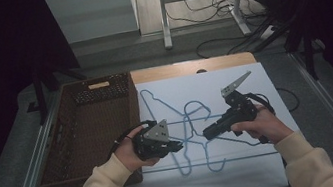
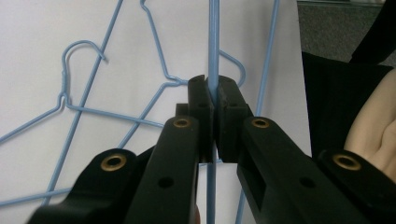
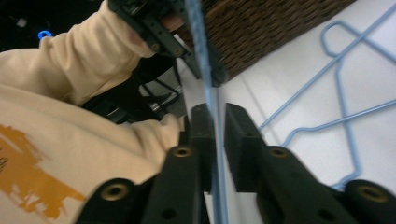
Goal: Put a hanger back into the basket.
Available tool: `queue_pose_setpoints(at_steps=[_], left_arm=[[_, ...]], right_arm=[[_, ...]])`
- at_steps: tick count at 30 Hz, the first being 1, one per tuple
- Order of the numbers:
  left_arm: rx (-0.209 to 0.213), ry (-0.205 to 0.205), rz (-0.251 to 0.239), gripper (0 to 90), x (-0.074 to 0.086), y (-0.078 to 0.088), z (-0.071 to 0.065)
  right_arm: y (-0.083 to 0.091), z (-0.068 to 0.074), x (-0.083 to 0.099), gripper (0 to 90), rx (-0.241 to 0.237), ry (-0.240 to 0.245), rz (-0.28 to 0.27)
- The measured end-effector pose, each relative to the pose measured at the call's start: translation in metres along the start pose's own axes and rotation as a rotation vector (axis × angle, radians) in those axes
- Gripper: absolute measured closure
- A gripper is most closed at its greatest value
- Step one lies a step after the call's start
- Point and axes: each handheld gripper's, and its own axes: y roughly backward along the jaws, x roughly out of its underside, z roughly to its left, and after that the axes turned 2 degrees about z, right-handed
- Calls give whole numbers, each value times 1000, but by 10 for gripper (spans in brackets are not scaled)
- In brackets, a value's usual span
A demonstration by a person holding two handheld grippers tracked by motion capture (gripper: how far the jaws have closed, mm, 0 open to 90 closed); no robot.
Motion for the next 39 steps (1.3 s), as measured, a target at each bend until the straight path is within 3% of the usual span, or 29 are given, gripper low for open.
queue_pose_setpoints(at_steps=[2,4,7,10,14,21,29,35,39], left_arm=[[-6,4,0,867,0,1,0],[-13,33,-15,868,0,4,0],[-27,73,-36,868,1,11,2],[-42,103,-46,868,2,16,4],[-62,143,-67,868,-1,25,5],[-97,179,-99,868,-10,37,8],[-126,216,-141,869,-16,51,16],[-150,249,-194,869,-14,75,22],[-180,267,-226,869,-13,95,25]], right_arm=[[3,1,0,728,9,1,-11],[8,2,0,634,34,6,-40],[25,4,3,523,99,15,-124],[41,10,7,494,143,39,-208],[52,24,13,460,190,77,-247],[69,43,34,414,177,153,-398],[67,43,57,387,162,157,-411],[52,29,73,382,148,115,-379],[46,18,81,382,164,76,-355]])
